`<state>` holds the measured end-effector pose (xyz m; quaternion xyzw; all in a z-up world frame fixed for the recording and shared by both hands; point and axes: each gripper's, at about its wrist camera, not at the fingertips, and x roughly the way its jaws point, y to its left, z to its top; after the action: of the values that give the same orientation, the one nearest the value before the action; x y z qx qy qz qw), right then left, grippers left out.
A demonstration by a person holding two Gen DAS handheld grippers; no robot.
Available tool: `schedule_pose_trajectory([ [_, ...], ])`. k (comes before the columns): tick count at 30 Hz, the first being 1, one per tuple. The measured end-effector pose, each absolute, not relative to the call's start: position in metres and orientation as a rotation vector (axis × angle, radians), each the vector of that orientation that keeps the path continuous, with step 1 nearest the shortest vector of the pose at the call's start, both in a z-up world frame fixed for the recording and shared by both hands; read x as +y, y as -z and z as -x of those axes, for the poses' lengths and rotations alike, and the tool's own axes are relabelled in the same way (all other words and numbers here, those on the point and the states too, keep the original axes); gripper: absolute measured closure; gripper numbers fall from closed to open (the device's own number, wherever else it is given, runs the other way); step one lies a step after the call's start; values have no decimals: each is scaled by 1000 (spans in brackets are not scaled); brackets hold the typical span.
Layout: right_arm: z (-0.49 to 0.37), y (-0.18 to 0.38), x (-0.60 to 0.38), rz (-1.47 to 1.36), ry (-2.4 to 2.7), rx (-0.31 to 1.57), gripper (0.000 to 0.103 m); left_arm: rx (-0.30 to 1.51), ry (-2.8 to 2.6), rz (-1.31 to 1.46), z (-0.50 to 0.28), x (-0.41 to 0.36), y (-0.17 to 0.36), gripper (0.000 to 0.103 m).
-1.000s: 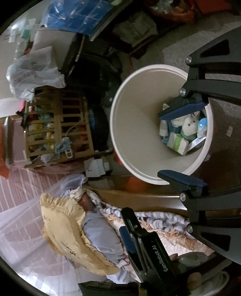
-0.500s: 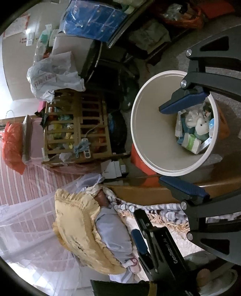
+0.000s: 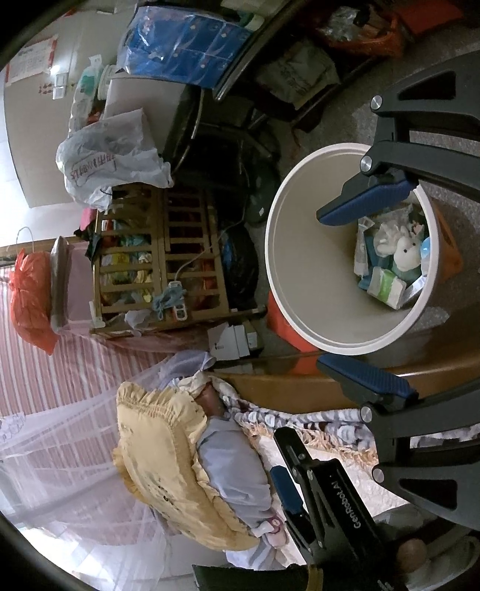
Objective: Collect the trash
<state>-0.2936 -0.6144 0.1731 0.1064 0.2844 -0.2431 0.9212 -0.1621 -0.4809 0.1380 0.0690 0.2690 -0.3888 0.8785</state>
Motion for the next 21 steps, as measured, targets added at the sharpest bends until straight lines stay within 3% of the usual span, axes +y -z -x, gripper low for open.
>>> schedule_pose_trajectory([
  [21, 294, -170, -618, -235, 517, 585, 33, 550, 812, -156, 165, -483, -138, 38],
])
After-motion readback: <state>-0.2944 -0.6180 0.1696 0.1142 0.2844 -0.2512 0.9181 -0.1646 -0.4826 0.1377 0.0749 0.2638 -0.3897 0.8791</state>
